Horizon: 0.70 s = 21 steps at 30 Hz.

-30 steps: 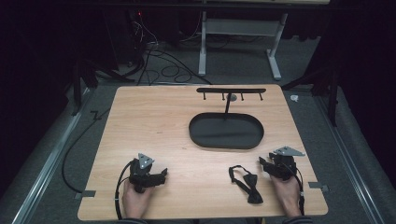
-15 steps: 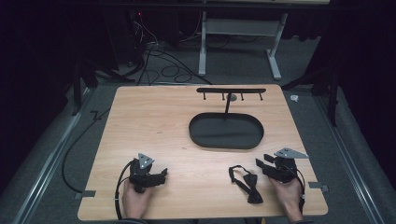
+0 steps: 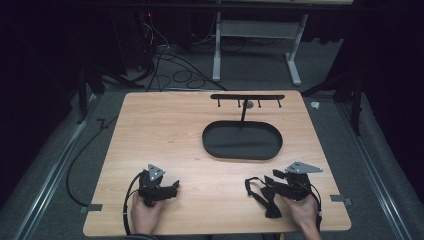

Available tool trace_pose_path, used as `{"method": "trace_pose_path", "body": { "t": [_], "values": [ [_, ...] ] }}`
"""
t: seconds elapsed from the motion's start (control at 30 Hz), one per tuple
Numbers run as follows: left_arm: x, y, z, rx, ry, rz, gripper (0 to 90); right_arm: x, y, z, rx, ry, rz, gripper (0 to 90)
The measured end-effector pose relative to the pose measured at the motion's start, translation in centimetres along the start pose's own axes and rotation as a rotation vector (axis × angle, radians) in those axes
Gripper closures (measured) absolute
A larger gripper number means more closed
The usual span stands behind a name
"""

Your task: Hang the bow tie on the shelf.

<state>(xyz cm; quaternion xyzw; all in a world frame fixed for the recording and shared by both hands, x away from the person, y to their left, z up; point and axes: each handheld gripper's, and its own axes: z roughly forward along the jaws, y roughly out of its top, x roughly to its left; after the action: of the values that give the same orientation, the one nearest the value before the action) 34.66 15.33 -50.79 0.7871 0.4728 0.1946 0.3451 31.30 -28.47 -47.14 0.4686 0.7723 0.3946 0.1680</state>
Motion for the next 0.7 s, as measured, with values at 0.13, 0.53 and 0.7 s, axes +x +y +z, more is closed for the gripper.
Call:
{"method": "trace_pose_path", "body": {
  "t": [0.13, 0.53, 0.7],
  "values": [
    [0.0, 0.0, 0.0, 0.000, 0.000, 0.000, 15.3, 0.7, 0.4, 0.6, 0.011, 0.028, -0.026, 55.6],
    [0.0, 0.0, 0.0, 0.000, 0.000, 0.000, 15.3, 1.2, 1.1, 3.1, 0.066, 0.077, -0.063, 59.6],
    [0.0, 0.0, 0.0, 0.000, 0.000, 0.000, 15.3, 1.2, 1.1, 3.8, 0.099, 0.084, -0.062, 63.6]
  ]
}}
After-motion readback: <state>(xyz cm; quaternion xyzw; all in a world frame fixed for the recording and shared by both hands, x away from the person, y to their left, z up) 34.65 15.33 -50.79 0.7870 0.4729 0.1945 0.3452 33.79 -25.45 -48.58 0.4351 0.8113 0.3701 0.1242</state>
